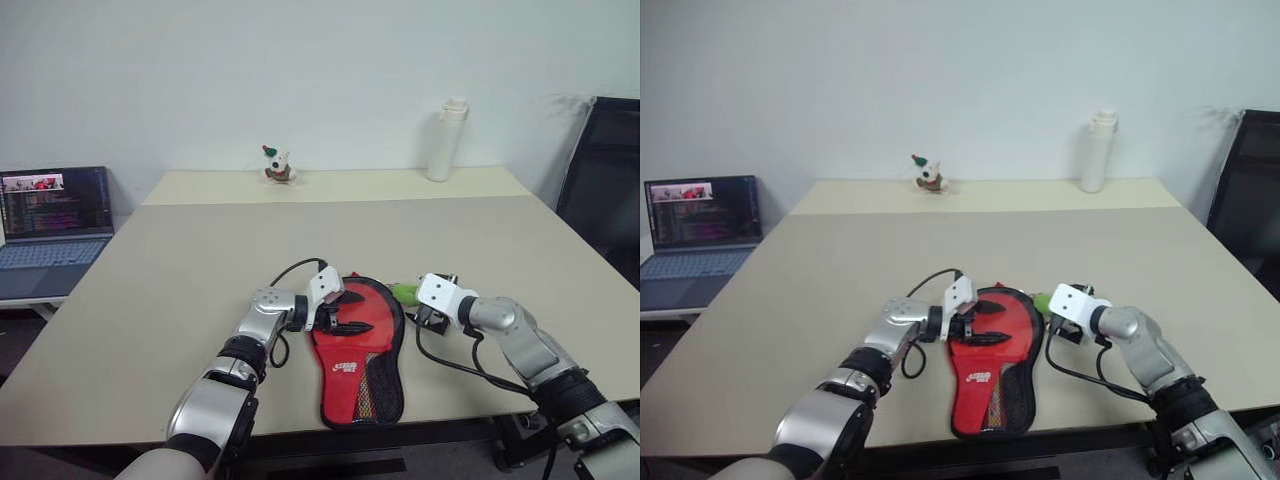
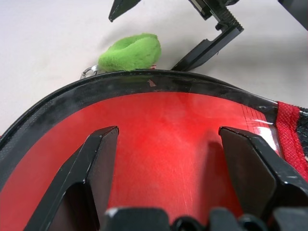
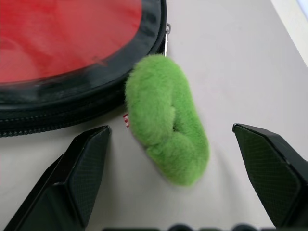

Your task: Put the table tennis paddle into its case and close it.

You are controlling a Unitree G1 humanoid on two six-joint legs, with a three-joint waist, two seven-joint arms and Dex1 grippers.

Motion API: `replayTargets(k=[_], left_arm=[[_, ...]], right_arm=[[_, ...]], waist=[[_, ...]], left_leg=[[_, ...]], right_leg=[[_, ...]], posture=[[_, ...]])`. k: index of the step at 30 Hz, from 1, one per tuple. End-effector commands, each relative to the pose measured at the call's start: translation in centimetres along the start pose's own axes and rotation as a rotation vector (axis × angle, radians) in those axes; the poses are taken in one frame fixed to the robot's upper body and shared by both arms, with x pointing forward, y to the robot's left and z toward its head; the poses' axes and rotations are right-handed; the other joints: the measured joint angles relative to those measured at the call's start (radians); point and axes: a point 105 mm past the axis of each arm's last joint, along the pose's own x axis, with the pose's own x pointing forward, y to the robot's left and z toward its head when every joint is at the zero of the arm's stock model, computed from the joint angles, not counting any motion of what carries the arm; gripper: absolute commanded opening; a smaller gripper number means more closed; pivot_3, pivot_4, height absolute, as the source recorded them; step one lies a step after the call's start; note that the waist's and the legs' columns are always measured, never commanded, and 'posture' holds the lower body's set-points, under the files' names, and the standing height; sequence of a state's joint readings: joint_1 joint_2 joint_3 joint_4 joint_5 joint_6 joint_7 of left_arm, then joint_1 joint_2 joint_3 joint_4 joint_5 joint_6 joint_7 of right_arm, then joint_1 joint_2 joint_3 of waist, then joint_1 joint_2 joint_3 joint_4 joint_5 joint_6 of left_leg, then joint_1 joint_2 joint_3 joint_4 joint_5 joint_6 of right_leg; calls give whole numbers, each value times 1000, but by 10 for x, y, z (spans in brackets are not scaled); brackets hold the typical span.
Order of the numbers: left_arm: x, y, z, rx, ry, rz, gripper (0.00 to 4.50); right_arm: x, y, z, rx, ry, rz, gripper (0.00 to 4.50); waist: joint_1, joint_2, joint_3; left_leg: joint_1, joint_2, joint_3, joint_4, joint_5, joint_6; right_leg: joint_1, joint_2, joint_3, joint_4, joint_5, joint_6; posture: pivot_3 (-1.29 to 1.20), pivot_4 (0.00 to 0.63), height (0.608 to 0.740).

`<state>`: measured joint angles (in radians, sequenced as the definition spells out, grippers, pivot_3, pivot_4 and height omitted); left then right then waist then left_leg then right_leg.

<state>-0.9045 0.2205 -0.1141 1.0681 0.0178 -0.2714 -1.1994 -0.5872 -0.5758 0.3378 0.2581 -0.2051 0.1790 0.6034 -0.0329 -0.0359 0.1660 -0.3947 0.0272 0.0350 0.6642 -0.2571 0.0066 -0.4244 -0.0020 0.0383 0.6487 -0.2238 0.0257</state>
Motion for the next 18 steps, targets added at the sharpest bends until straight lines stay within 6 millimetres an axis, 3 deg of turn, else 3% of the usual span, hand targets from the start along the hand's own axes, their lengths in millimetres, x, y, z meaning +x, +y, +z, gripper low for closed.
replayTargets(k=[1,10,18], left_arm=[[-1,-5,-12,-19,37,-10,3639],[2,-13,-19,-18,66,-48,3639],[1,-22,-33,13,143,-106,3639]], right_arm=[[0,-17,10,-27,-25,-71,3209],[1,-18,12,-13,-23,-79,42],[-12,-21,14,4,-26,-94,42]], waist=[[1,0,0],[1,0,0],[1,1,-1]], left_leg=[[0,0,0,0,0,0],[0,0,0,0,0,0],[0,0,0,0,0,0]], right_leg=[[0,0,0,0,0,0],[0,0,0,0,0,0],[1,0,0,0,0,-1]], posture=[[0,150,740],[0,150,740],[0,150,740]])
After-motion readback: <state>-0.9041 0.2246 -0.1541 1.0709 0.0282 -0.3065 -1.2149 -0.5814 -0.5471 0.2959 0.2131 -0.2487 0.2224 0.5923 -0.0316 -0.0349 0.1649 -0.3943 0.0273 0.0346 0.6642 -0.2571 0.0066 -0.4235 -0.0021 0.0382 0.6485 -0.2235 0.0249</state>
